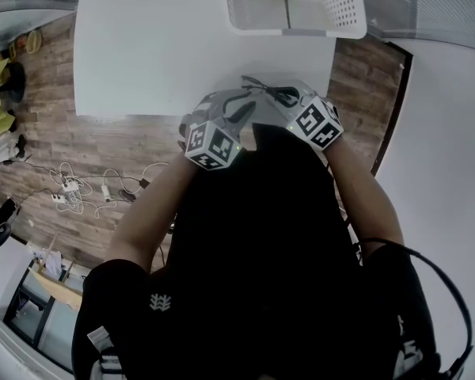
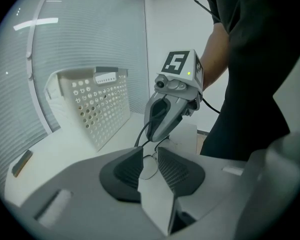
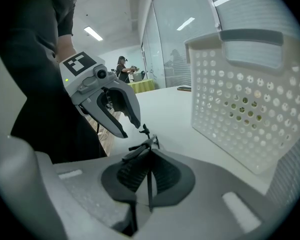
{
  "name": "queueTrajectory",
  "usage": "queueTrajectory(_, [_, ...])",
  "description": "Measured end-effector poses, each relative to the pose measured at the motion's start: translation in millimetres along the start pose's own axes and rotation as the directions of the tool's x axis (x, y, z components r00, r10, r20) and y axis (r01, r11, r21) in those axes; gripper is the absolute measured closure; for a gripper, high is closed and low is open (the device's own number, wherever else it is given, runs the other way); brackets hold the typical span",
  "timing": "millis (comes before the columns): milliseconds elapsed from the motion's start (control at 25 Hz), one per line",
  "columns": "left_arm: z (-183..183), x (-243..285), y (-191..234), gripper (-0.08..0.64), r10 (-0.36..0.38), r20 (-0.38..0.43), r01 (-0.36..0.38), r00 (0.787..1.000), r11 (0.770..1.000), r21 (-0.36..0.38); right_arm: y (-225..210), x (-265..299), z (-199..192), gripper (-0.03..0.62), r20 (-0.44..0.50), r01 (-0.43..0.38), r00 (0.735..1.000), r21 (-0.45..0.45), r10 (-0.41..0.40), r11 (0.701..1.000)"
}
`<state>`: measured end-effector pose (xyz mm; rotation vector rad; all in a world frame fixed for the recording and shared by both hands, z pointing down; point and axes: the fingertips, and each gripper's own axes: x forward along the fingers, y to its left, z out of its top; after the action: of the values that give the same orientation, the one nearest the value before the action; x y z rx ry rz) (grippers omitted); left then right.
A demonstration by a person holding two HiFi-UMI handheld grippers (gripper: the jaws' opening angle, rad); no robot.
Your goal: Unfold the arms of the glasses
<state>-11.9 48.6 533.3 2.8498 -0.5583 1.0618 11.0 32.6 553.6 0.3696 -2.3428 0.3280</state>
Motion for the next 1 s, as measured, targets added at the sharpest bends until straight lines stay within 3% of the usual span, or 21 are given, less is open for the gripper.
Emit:
queueTrajectory(480, [-32,14,3,0.448,-0.031,-0.096,0.022,0.995,0.995,-0.097,0,-3,-2,0.578,0.024,0.017,1.000,0.025,-0.017,1.000])
queueTrajectory(800, [-26,30,-5,0.427,-0.073,-0.056,0.068,0.996,0.994,-0.082,-4,-11,3,0.578,0.125,-0.001,0.992,0.107,-0.012,0.994])
queueTrajectory(1000, [-33,31,14,0.420,0.038,-0.087,-0.046,0.996,0.995,-0.091,-1,-14,1,0.578,0.147,-0.006,0.989,0.119,-0.012,0.993])
